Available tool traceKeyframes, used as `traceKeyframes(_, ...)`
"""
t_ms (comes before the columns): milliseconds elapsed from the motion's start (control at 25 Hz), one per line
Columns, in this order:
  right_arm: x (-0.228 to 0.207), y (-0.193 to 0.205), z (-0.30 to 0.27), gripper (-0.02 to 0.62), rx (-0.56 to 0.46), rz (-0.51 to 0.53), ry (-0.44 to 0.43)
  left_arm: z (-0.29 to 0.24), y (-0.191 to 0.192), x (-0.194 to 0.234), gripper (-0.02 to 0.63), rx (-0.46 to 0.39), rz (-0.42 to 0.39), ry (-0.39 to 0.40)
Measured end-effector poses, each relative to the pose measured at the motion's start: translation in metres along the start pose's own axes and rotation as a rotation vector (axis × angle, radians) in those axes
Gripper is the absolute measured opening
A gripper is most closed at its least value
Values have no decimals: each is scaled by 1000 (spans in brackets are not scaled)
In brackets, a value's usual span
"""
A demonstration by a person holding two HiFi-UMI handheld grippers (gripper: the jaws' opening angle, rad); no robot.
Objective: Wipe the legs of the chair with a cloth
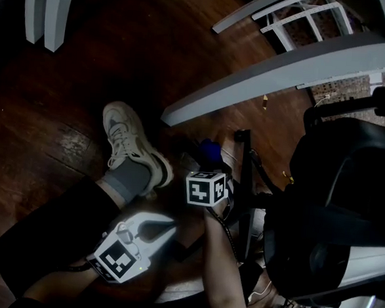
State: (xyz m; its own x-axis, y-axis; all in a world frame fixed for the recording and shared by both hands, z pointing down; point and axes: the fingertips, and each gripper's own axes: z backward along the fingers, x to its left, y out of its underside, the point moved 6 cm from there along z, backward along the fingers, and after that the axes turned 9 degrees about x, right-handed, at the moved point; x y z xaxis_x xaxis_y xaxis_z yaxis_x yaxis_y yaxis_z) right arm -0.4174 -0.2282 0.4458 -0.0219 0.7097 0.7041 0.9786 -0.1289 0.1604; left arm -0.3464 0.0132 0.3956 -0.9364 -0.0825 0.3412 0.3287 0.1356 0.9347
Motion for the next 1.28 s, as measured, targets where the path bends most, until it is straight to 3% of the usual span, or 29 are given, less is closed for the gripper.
traceKeyframes(440,10,-17,0,83,-37,24,-17,-1,1,5,5,-20,24,10)
traceKeyframes(800,26,-38,3,83,-106,-6,-82,-3,6,6,5,-2,33,4)
traceKeyframes(1040,37,-59,14,83,-232,-68,-223,-4,7,6,5,-1,33,14)
traceKeyframes(1280,39,-65,71,84,-391,-86,-243,-3,7,7,5,-15,30,5)
